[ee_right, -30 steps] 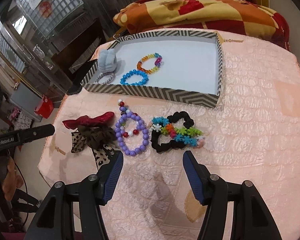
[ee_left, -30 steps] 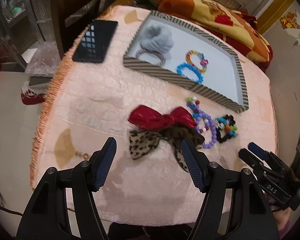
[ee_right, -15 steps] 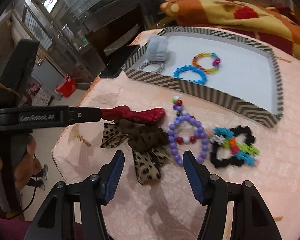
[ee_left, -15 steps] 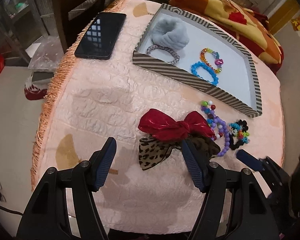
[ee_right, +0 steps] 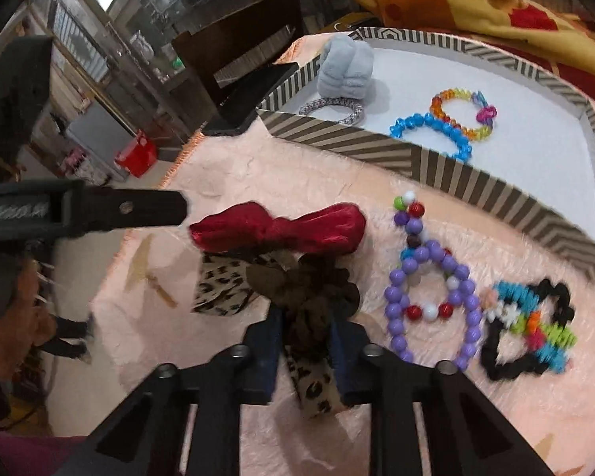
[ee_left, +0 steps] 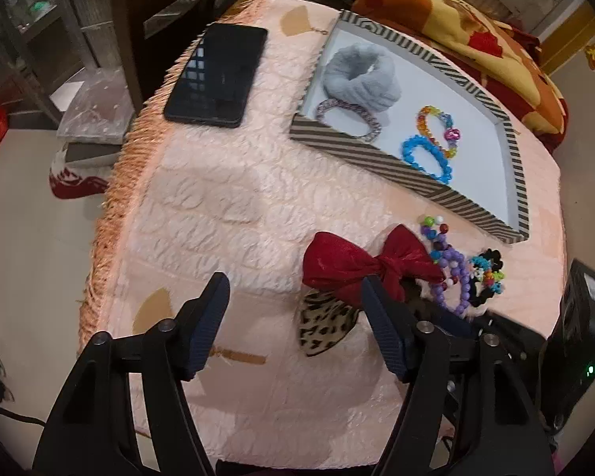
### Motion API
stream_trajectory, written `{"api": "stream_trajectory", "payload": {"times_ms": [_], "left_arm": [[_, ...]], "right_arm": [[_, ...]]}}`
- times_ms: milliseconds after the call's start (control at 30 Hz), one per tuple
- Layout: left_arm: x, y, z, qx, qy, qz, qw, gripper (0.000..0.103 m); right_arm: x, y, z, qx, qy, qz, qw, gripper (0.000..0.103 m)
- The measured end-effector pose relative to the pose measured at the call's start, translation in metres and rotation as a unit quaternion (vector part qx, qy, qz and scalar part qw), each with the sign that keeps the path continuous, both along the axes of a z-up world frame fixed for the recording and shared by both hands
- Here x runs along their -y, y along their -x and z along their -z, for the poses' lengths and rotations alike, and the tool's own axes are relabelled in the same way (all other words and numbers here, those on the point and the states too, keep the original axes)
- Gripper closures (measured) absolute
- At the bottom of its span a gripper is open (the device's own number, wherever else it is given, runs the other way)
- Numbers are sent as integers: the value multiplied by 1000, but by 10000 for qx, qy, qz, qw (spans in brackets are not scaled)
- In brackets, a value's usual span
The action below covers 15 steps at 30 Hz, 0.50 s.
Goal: Organize jewelry
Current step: 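Grasp the red bow with the left gripper while the right grasps the leopard bow scrunchie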
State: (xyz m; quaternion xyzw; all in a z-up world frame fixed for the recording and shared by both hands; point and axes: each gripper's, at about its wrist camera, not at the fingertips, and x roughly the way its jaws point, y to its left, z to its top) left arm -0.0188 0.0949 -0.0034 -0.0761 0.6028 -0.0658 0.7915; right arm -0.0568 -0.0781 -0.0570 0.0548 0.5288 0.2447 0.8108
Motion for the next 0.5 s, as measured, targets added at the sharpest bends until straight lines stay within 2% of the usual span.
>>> {"api": "stream_trajectory", "payload": {"times_ms": [133,267,400,500], "left_arm": [[12,-5,1,12,176,258,9995,31],[39,-6,3,97,107,941,9955,31],[59,-1,9,-84,98,1530,9881,31],[70,7,17,-266,53,1738,9844,31]], "right_arm": [[9,20,-1,-208,-19,-181,9996,86],[26,33,3,-436,-112,-59,9990,86],[30,45,2,-499,-148,-121,9986,86],[29,48,4,-514,-82,-128,9986,86]]}}
